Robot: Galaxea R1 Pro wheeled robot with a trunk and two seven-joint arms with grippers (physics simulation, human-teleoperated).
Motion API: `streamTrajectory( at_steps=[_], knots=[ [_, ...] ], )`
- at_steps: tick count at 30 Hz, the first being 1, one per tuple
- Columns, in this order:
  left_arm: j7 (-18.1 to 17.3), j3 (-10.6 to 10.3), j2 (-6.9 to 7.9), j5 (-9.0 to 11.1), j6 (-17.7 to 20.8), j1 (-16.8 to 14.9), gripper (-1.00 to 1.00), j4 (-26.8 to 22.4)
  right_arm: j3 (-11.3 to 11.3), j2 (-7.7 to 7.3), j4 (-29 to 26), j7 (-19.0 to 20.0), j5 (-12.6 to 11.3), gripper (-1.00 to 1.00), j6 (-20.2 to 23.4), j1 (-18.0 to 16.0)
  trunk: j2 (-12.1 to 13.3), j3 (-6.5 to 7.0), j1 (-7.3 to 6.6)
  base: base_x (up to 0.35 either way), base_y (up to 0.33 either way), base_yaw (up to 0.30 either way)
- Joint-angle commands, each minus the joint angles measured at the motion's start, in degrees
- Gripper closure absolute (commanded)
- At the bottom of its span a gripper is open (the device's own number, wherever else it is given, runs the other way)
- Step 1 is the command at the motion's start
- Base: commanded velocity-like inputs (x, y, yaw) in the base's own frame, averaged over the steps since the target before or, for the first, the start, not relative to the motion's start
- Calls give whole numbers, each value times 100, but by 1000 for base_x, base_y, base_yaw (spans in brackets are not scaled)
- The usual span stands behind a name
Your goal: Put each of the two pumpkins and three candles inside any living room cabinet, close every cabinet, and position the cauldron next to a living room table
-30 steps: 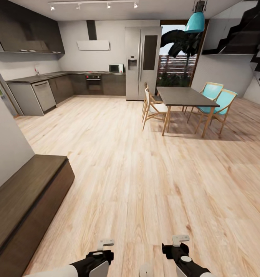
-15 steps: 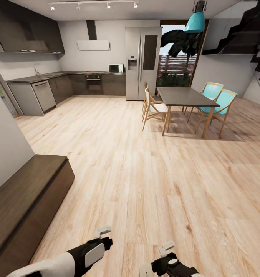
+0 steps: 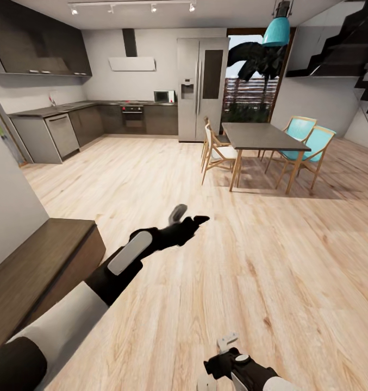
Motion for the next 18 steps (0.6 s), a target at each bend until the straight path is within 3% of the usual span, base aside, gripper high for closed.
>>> streamTrajectory(
  at_steps=[1,4,7,12,18],
  knots=[
    [-13,24,-11,-7,0,6,-100,-86,0,0,-2,0,-2,-100,-1,0,0,0,0,0,0,0],
    [-170,95,-159,-7,-12,20,-100,-310,-2,7,-6,7,-8,-100,-2,0,0,0,0,0,0,0],
    [-219,114,-214,-2,21,20,-100,-423,-2,-5,-7,28,-5,-100,2,0,-120,-54,66,0,0,0],
    [-199,121,-166,6,109,16,-100,-996,-2,-5,-7,38,-2,-100,6,0,-320,-144,176,0,0,0],
    [239,151,-17,204,78,24,-100,-929,-2,8,0,38,0,-100,-7,8,-561,-252,308,0,0,0]
  ],
)
